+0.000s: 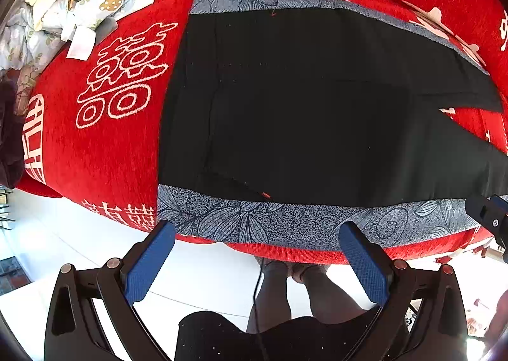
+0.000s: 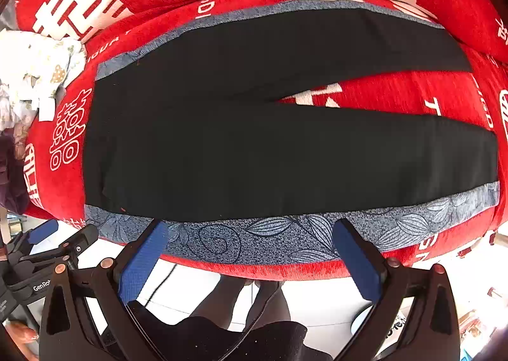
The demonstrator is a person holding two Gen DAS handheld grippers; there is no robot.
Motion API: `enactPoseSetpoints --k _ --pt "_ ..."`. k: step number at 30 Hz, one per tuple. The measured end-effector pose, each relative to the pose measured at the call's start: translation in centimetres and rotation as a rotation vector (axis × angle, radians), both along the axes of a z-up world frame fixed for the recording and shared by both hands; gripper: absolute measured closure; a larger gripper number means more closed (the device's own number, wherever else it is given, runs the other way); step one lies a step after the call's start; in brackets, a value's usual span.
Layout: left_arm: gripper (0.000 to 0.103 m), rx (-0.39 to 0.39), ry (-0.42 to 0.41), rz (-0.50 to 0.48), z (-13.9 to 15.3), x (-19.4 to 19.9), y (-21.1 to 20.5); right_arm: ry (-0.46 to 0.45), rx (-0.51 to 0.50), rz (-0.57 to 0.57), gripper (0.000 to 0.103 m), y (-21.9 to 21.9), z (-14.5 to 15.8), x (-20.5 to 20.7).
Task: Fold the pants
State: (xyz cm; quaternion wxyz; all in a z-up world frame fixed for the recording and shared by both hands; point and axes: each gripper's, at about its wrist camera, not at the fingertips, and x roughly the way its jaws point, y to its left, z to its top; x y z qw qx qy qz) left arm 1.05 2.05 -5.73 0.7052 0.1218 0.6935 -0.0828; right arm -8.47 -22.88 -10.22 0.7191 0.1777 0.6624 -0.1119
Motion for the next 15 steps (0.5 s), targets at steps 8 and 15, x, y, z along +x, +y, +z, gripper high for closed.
enactPoseSetpoints --k 8,15 --pt "0.0 0.004 0.008 -0.014 -0.16 -0.1 -0.43 -0.001 -0.006 -0.011 0.0 0.26 0.01 -0.25" --pt "0.0 0.008 0.01 -0.017 -0.19 -0.37 -0.47 0.006 -0.01 -0.016 0.0 0.12 -0.18 -0.56"
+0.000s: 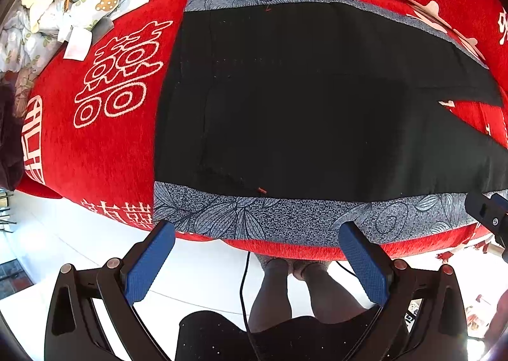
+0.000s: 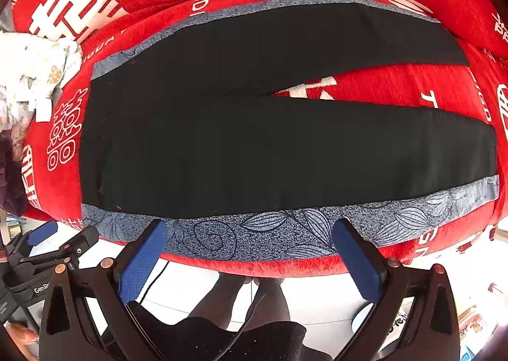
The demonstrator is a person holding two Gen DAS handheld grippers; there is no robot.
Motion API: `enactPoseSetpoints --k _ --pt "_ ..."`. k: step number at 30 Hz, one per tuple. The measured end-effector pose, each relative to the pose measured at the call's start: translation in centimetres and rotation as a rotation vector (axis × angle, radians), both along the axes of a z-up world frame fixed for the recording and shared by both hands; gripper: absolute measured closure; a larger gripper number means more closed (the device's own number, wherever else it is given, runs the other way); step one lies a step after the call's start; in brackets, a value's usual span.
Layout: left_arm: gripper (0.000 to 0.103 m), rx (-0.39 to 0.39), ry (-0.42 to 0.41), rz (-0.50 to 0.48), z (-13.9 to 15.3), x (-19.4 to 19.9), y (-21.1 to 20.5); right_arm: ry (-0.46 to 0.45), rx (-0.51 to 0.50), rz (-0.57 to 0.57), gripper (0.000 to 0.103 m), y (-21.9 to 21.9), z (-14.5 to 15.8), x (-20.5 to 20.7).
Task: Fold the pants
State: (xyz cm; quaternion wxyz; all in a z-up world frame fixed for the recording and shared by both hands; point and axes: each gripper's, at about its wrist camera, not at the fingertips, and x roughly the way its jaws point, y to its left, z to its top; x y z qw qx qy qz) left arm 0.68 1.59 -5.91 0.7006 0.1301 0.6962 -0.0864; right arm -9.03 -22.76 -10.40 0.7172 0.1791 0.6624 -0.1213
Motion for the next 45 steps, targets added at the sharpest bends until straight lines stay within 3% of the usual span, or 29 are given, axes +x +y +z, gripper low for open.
enactPoseSetpoints --k 45 --pt "0.0 0.016 -0.012 -0.009 -0.9 -0.4 0.1 0.033 -0.014 0.011 0.0 0.2 -1.7 -0.1"
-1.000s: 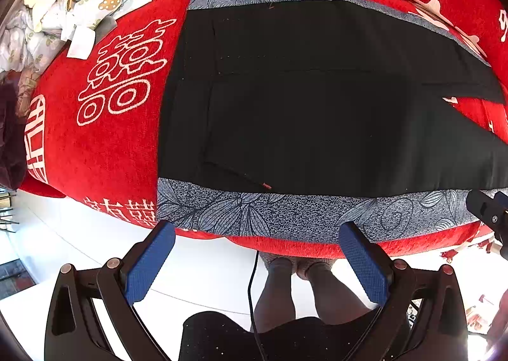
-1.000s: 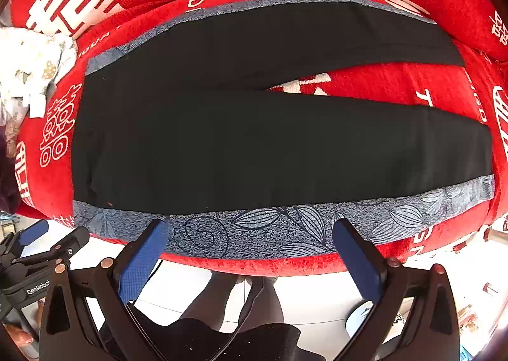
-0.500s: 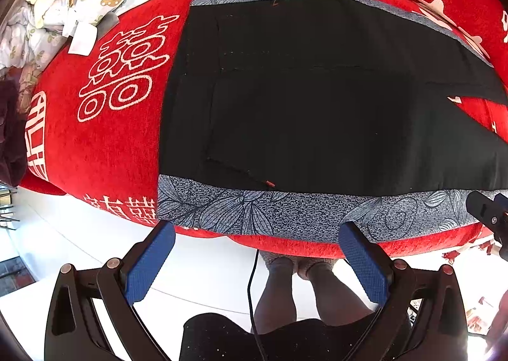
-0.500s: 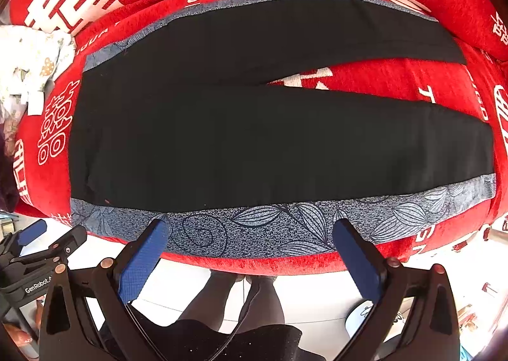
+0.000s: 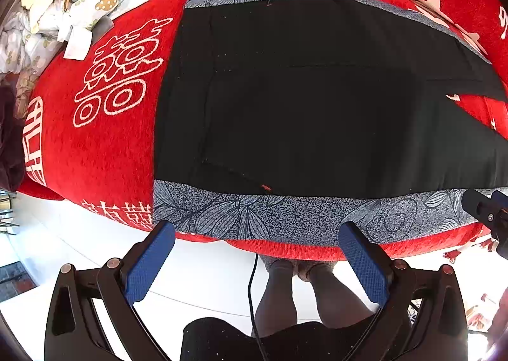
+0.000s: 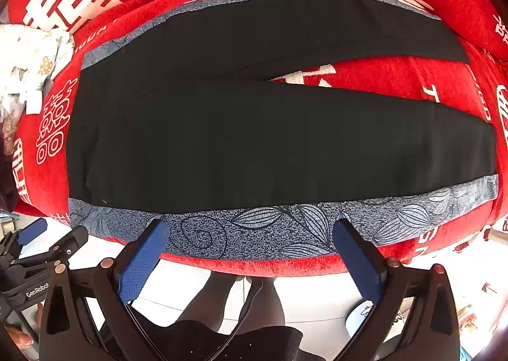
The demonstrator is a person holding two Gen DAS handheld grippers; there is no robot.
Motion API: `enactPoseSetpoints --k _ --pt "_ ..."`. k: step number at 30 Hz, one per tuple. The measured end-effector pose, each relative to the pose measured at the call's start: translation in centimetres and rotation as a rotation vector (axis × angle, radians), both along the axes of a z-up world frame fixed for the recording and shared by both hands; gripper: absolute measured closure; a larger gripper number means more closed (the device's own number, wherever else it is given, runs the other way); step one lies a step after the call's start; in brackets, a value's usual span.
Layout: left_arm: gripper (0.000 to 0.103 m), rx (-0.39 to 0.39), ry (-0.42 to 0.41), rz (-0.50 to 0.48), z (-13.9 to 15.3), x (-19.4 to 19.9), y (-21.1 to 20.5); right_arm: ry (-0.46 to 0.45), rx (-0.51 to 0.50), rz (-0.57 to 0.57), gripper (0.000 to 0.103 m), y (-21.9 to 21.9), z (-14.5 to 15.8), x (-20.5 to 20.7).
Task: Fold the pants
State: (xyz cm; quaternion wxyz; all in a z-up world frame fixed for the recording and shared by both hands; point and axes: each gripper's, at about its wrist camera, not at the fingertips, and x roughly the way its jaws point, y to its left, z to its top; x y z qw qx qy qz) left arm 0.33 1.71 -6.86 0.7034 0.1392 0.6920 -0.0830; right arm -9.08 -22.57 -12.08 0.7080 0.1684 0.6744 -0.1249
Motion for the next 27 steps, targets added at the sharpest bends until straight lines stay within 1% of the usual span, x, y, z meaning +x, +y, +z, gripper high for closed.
enactPoseSetpoints --k 10,13,24,27 --pt "0.0 0.006 0.007 0.005 -0.8 0.3 0.0 -0.002 0.012 -0.002 0.0 -0.3 -0.5 0.1" --pt "0.0 0.005 0.022 0.007 -1.2 0.2 -0.1 0.004 0.014 -0.004 0.0 -0.4 -0.8 0.1" --pt "0.0 0.003 0.019 -0.001 -1.3 0.1 -0.6 -0.011 0.068 -0.047 0.0 -1.1 -1.2 -0.2" --pt "0.0 -0.004 0.02 -0.006 -1.4 0.0 -0.6 -0.017 0.067 -0.053 0.0 -1.1 -1.1 -0.3"
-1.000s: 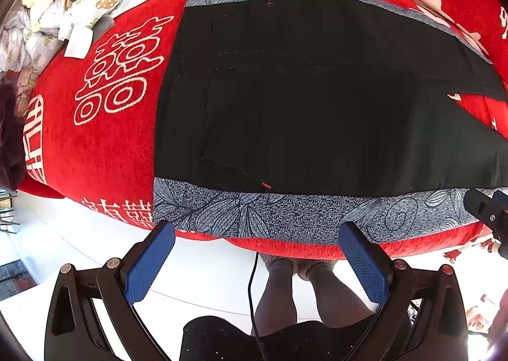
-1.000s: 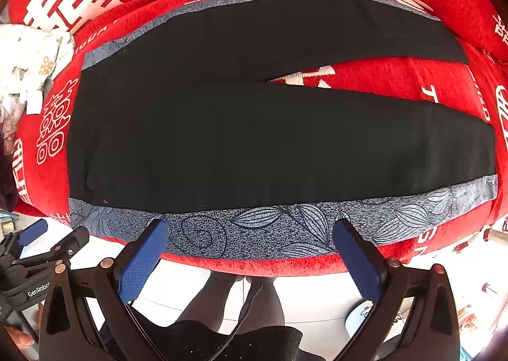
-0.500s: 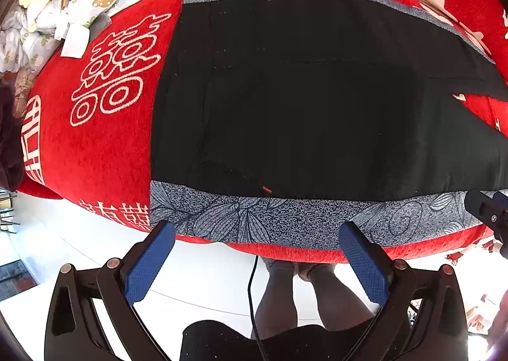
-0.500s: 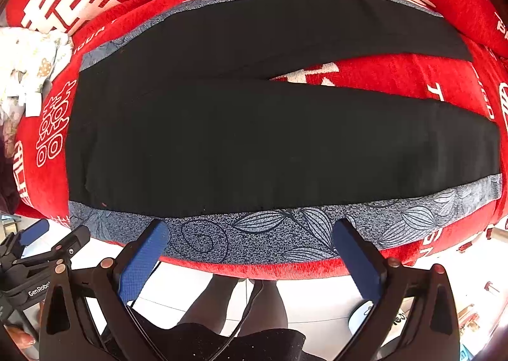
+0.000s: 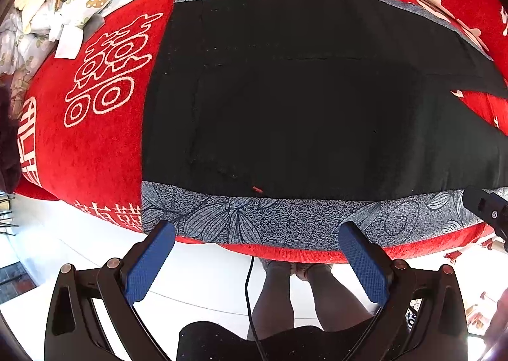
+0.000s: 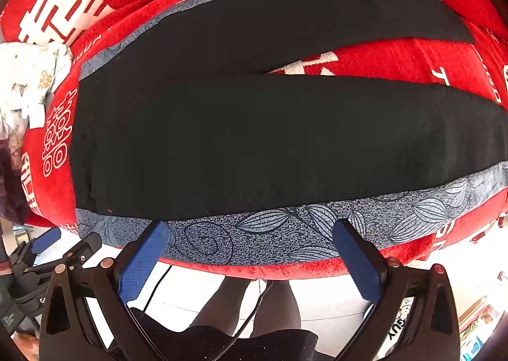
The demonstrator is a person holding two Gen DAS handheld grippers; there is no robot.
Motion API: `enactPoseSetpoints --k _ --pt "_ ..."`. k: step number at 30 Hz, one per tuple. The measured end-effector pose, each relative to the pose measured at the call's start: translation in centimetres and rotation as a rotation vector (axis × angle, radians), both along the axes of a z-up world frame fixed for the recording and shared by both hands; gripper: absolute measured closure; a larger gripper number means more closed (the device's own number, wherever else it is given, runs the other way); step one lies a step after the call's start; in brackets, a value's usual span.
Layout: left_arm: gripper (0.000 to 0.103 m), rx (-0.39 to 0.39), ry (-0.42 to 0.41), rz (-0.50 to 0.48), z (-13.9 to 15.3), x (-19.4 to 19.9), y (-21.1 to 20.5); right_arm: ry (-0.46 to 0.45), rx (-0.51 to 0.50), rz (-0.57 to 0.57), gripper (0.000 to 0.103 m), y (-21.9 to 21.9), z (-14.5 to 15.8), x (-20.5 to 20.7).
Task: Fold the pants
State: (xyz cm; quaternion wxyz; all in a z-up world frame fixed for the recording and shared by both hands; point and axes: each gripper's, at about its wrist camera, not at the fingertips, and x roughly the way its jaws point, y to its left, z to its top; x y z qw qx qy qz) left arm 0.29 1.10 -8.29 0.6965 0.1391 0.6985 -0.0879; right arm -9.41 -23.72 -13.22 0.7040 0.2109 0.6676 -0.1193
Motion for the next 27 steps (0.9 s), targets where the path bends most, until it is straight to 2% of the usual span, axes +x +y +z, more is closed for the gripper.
enactPoseSetpoints --k 8,11,15,16,18,19,20,24,27 --pt "0.0 0.004 0.003 -0.006 -0.4 -0.3 0.3 -0.007 0.006 -0.003 0.0 0.2 -0.2 -0.4" --pt "0.0 -0.06 0.019 0.005 -0.5 -0.3 0.9 -0.042 0.049 -0.012 0.0 0.0 -0.3 -0.7" --pt "0.0 -0.282 0.099 0.06 -1.3 -0.1 3.3 -0.149 0.275 -0.068 0.0 -1.0 -1.5 -2.3" --pt "0.0 -0.316 0.116 0.07 -1.7 -0.2 3.8 -0.164 0.336 -0.083 0.003 -1.2 -2.2 -2.8" --pt "0.0 -0.383 0.143 0.093 -2.5 -0.3 5.0 -0.186 0.46 -0.122 0.018 -1.6 -4.1 -4.1" --pt "0.0 -0.404 0.147 0.1 -2.9 -0.4 5.5 -0.186 0.508 -0.143 0.03 -1.7 -5.0 -4.8" --pt "0.0 -0.419 0.148 0.102 -3.2 -0.5 5.9 -0.183 0.553 -0.167 0.032 -1.7 -6.2 -5.5" --pt "0.0 -0.473 0.174 0.1 -5.0 -1.3 7.3 -0.174 0.672 -0.198 0.032 -0.8 -10.6 -7.8" --pt "0.0 -0.526 0.208 0.126 -6.2 -2.2 8.1 -0.221 0.734 -0.186 0.032 -0.3 -11.8 -8.5"
